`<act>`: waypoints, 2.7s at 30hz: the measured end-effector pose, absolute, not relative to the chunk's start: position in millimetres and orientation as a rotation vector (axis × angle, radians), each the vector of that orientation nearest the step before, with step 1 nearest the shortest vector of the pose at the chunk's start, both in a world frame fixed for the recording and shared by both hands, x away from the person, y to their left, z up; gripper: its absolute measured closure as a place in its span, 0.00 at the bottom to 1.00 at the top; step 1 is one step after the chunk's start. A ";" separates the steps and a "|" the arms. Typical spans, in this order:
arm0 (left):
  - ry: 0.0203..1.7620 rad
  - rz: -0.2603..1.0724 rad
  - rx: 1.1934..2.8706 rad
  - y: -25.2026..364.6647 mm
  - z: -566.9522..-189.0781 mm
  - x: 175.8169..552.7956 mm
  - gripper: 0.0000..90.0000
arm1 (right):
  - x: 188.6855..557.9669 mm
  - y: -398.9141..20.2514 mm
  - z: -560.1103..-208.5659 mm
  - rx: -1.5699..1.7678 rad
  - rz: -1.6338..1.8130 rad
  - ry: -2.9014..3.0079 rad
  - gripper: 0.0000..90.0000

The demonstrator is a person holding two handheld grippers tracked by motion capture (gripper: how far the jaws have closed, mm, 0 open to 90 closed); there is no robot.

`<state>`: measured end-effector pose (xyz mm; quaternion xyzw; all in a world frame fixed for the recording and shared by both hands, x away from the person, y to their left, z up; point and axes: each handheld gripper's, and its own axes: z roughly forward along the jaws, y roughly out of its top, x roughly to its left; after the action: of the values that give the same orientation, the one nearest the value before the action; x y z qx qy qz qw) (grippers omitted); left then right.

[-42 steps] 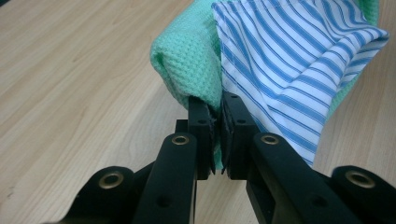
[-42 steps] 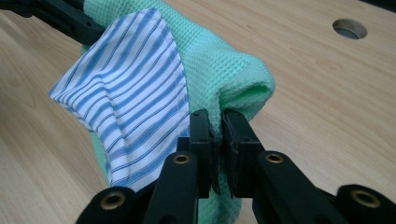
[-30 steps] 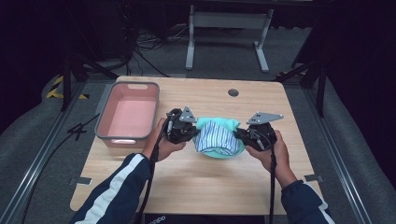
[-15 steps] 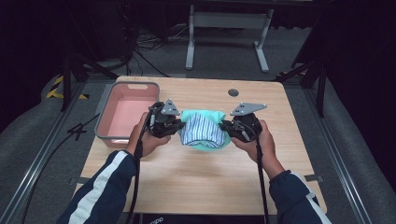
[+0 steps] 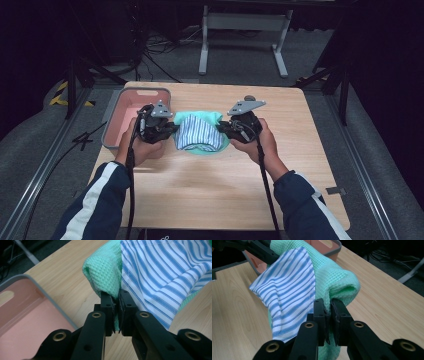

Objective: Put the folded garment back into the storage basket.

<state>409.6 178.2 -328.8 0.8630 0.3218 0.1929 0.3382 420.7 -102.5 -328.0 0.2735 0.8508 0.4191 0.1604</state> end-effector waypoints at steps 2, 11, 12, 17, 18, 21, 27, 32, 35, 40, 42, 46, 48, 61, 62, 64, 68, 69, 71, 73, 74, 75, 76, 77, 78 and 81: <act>0.866 0.511 2.241 185.8 -327.0 408.3 0.93 | 423.8 -93.4 -327.0 0.758 1.206 2.442 0.92; 0.946 0.540 2.227 216.8 -321.3 404.3 0.93 | 431.6 -60.6 -322.2 0.697 1.224 2.472 0.92; 0.956 0.554 2.221 220.8 -320.9 404.2 0.93 | 432.5 -57.0 -321.9 0.697 1.230 2.474 0.92; 0.992 0.567 2.206 238.4 -318.5 403.3 0.93 | 435.9 -37.9 -320.2 0.675 1.246 2.487 0.92; 0.995 0.571 2.207 241.7 -318.0 403.3 0.93 | 436.3 -34.4 -319.9 0.669 1.247 2.487 0.92; 1.012 0.579 2.207 247.3 -317.2 403.2 0.93 | 437.4 -27.2 -319.5 0.658 1.252 2.492 0.92; 1.050 0.587 2.188 263.5 -318.3 403.4 0.93 | 441.9 -8.1 -319.6 0.643 1.258 2.504 0.92; 1.075 0.601 2.174 274.2 -317.7 405.2 0.93 | 446.6 6.7 -319.2 0.637 1.269 2.509 0.92; 1.095 0.613 2.170 283.0 -316.2 406.5 0.93 | 450.7 15.9 -320.6 0.633 1.271 2.517 0.92; 1.137 0.613 2.167 295.7 -317.0 408.6 0.93 | 456.6 32.1 -324.6 0.629 1.274 2.529 0.92; 1.155 0.614 2.159 301.0 -319.1 410.6 0.93 | 458.4 38.5 -326.2 0.627 1.280 2.536 0.92; 1.183 0.619 2.155 308.5 -322.7 413.7 0.93 | 460.4 48.4 -328.5 0.622 1.283 2.544 0.92; 1.203 0.625 2.156 312.2 -324.5 415.5 0.93 | 462.7 56.1 -331.6 0.619 1.272 2.550 0.92; 1.268 0.635 2.165 322.6 -340.9 427.6 0.93 | 475.3 87.0 -350.1 0.631 1.225 2.585 0.92; 1.269 0.641 2.174 322.8 -341.3 428.2 0.93 | 476.0 87.6 -351.1 0.637 1.226 2.586 0.92; 1.271 0.654 2.166 322.6 -342.5 428.9 0.93 | 476.6 87.9 -352.0 0.634 1.220 2.582 0.92; 1.280 0.668 2.173 321.7 -344.4 430.6 0.93 | 477.6 90.2 -355.4 0.640 1.215 2.582 0.91; 1.280 0.671 2.182 321.6 -345.0 431.4 0.93 | 477.7 90.7 -356.5 0.640 1.217 2.585 0.91; 1.280 0.673 2.185 321.5 -345.5 432.1 0.93 | 478.2 91.3 -357.8 0.636 1.209 2.583 0.91; 1.286 0.673 2.182 321.7 -346.0 432.8 0.93 | 480.5 91.6 -359.6 0.638 1.208 2.585 0.91; 1.286 0.668 2.192 322.1 -346.1 433.1 0.93 | 481.5 91.9 -360.7 0.645 1.210 2.587 0.91; 1.291 0.669 2.191 322.4 -346.9 433.6 0.93 | 481.9 92.2 -361.4 0.645 1.211 2.588 0.91; 1.295 0.662 2.191 322.6 -347.2 433.6 0.93 | 482.3 92.8 -362.4 0.646 1.211 2.589 0.91; 1.296 0.662 2.192 323.1 -347.9 434.2 0.93 | 482.5 93.1 -362.9 0.649 1.212 2.590 0.91; 1.295 0.665 2.195 323.0 -348.4 434.4 0.93 | 483.0 93.4 -363.8 0.653 1.215 2.595 0.90; 1.307 0.670 2.206 322.0 -350.7 434.9 0.93 | 484.0 95.0 -366.7 0.658 1.203 2.601 0.89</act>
<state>434.9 322.0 -350.7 0.8074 0.4784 0.2453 0.2430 484.0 95.0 -366.7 0.2226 0.8802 0.4070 0.1004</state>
